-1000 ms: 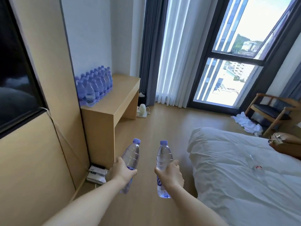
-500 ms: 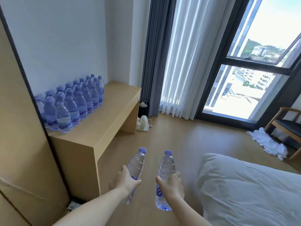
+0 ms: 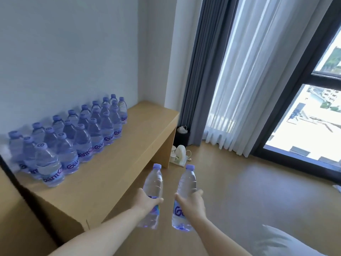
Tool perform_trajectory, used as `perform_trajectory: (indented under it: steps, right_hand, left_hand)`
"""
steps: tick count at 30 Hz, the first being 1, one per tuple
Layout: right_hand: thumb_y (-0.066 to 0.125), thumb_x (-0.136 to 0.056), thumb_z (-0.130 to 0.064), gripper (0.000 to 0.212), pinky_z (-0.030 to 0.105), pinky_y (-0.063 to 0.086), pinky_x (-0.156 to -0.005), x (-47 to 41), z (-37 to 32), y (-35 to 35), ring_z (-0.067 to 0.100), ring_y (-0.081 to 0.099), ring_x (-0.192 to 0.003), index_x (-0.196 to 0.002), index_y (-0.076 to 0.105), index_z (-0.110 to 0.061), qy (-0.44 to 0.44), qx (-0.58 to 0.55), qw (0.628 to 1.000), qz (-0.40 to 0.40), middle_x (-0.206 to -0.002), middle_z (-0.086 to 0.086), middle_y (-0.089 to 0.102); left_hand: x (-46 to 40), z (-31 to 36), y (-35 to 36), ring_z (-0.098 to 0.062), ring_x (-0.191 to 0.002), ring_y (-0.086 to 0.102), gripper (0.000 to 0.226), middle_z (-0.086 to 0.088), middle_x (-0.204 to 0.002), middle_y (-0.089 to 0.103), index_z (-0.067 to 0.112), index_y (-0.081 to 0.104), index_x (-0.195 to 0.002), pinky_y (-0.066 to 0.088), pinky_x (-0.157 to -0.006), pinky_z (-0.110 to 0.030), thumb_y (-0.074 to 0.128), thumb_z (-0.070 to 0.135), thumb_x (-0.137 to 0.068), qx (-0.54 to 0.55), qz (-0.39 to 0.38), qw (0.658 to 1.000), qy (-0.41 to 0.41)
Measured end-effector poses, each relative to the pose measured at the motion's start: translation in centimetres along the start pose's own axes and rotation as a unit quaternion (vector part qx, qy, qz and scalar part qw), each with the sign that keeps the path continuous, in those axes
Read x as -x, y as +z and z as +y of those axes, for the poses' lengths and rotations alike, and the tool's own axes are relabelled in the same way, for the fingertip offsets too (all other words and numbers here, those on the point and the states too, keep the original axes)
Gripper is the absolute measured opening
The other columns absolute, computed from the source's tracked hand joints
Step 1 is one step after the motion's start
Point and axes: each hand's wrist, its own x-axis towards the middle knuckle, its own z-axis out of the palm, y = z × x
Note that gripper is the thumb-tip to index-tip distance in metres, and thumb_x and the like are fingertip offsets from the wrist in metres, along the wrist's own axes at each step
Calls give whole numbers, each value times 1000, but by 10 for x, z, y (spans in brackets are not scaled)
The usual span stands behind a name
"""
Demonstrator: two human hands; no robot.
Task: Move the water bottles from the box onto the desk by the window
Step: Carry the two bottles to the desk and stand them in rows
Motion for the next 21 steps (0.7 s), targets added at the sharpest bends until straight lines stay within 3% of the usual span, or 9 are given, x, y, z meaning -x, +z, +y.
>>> perform_trajectory:
  steps: [4,9,13,15,18,21]
  right_hand:
    - [71,-74,-47,54,38,55,-80,-86,-37,24,18,63,-89,-101,34,-17,-27,-22,999,-30,-101,-1,57]
    - [73,-75,-42,54,35,55,-76,-185,-96,38,15,62,-86,-103,35,-15,-42,-14,997,-60,-98,1,57]
    - [75,-80,-33,54,27,49,-63,-248,-148,44,12,60,-79,-106,33,-11,-48,-55,994,-84,-90,1,55]
    - [76,-80,-31,57,26,49,-64,-281,-166,54,11,60,-82,-111,33,-12,-70,-67,990,-102,-95,1,57]
    - [82,-75,-31,68,27,53,-67,-333,-196,71,16,65,-90,-119,34,-12,-62,-121,978,-158,-106,8,59]
    - [82,-77,-23,65,25,52,-65,-382,-223,85,16,65,-91,-121,36,-12,-66,-137,961,-231,-110,9,59]
  left_hand:
    - [-89,27,-6,-16,-88,60,65,-1,-100,62,13,50,-110,47,-75,-28,81,35,-58,6,-20,1000,-6]
    - [-184,71,-27,-16,-92,57,63,0,-107,61,15,46,-111,45,-75,-27,81,33,-62,20,-6,1000,-2]
    - [-258,102,-48,-24,-86,64,72,-7,-98,66,10,53,-109,54,-73,-37,84,31,-48,87,6,996,-13]
    - [-286,120,-59,-29,-82,68,77,-10,-90,69,7,58,-107,58,-74,-43,85,29,-38,118,5,993,-18]
    - [-320,151,-69,-25,-75,65,44,-5,-76,68,10,63,-91,53,-65,-30,83,12,-52,166,7,986,7]
    - [-361,167,-74,-23,-88,65,51,-3,-88,68,15,56,-96,52,-78,-33,85,6,-55,210,29,977,12]
